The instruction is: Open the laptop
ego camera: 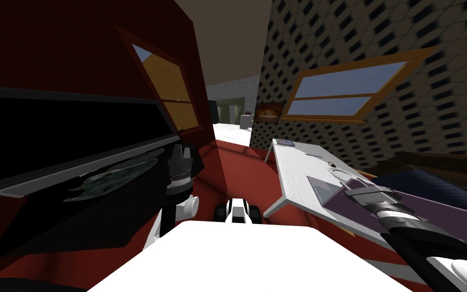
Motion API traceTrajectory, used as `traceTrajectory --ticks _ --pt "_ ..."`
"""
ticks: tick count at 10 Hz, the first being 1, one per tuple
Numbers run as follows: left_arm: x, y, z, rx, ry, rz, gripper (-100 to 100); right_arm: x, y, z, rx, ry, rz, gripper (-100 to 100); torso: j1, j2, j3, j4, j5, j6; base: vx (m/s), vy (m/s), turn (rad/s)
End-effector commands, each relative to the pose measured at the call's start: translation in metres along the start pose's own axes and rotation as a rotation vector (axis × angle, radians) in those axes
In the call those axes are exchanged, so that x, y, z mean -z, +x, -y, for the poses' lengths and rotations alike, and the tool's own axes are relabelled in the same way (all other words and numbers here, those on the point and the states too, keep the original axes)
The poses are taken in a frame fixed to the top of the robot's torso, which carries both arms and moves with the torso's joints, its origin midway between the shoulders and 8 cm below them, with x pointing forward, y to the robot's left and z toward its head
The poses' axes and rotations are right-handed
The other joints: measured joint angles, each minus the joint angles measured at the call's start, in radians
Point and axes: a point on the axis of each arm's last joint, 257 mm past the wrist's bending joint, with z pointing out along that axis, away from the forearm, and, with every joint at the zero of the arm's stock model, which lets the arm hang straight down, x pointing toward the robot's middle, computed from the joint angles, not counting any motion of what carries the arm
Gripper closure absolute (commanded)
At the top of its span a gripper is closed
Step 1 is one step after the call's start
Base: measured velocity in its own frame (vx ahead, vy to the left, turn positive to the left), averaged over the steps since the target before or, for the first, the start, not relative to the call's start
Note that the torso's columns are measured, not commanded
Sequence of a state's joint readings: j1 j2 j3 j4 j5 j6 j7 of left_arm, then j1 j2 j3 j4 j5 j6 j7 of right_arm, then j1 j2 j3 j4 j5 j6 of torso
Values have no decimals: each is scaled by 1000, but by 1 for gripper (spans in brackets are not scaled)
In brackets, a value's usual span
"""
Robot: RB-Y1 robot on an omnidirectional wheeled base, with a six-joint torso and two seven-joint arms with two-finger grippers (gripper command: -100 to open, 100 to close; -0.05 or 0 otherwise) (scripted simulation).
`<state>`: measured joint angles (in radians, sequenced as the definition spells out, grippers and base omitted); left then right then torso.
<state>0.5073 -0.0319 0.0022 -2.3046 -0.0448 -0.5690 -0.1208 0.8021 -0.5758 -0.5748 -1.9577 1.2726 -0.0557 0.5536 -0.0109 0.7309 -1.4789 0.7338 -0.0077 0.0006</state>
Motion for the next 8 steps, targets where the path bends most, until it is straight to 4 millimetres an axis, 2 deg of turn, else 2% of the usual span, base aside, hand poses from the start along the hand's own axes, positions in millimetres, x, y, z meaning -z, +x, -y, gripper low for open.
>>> traceTrajectory --ticks 1,7,8 --pt "0 0 0 0 0 0 0 13 20 -3 0 -78 -22 100 1 2 1 0 0 -2 137 21 -35" --pt "0 0 0 0 0 0 0 34 44 7 -11 -234 -49 100 11 5 2 2 5 -3 170 27 -52" --pt "0 0 0 0 0 0 0 31 42 10 -4 -203 -47 100 12 8 4 3 5 -1 73 9 -10"
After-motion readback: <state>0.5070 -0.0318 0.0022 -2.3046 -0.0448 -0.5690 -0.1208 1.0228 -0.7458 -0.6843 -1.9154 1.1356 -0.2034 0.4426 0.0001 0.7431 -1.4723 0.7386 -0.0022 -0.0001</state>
